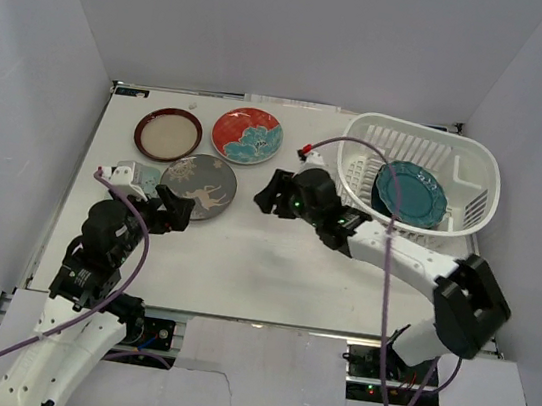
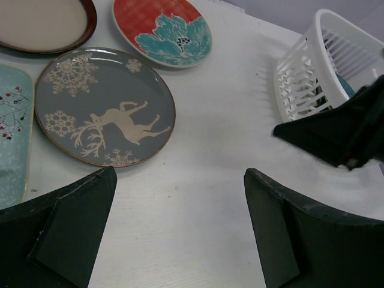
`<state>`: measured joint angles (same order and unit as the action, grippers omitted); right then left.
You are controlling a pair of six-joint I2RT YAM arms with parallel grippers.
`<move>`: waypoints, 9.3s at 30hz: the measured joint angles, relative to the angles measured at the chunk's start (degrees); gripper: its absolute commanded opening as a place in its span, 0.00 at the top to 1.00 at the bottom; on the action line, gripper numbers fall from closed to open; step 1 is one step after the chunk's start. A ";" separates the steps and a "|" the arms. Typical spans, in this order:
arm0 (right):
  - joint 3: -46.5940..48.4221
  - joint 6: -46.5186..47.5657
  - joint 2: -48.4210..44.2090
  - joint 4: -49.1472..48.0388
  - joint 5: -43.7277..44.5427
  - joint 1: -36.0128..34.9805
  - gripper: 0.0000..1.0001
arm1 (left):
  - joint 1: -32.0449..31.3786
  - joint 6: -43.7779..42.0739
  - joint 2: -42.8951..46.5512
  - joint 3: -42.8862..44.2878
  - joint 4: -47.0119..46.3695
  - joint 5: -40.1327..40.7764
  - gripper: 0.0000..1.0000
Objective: Place the plates into the plastic bin on the countertop
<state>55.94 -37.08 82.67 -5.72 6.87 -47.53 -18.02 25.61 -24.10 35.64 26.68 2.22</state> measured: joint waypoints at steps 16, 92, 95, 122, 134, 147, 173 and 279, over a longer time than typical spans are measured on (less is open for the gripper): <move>14.16 -22.60 39.45 -20.94 -3.32 -1.79 0.45 | -2.12 0.35 -2.75 1.14 -1.49 5.22 0.02; -4.15 7.08 -14.23 18.78 -7.54 67.43 0.10 | -3.85 6.67 -16.50 3.65 -8.68 0.33 0.02; 0.94 9.27 -9.03 21.86 -7.74 65.68 0.08 | -3.85 9.81 -21.97 3.91 -11.32 -1.53 0.02; 3.41 8.68 -12.61 25.27 -17.16 61.40 0.33 | 3.91 24.61 -55.39 8.55 -26.47 1.14 0.09; -10.14 7.19 -31.12 16.74 -19.32 52.89 0.77 | 7.17 30.73 -81.83 21.33 -34.56 -2.49 0.21; -17.38 5.27 -41.53 14.23 -21.77 42.01 0.69 | 6.29 36.57 -96.94 36.13 -39.63 -0.79 0.74; -14.51 1.22 -36.85 12.24 -31.19 23.96 0.06 | 6.34 35.93 -43.21 -8.33 -43.23 -9.92 1.00; -9.84 7.43 -31.06 17.31 -9.57 8.46 0.59 | 13.60 10.05 -49.13 22.23 -17.73 -11.91 0.08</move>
<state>46.11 -29.65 51.62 11.60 -2.70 -39.07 -4.43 35.66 -73.23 57.87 8.95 -9.69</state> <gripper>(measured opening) 0.304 0.944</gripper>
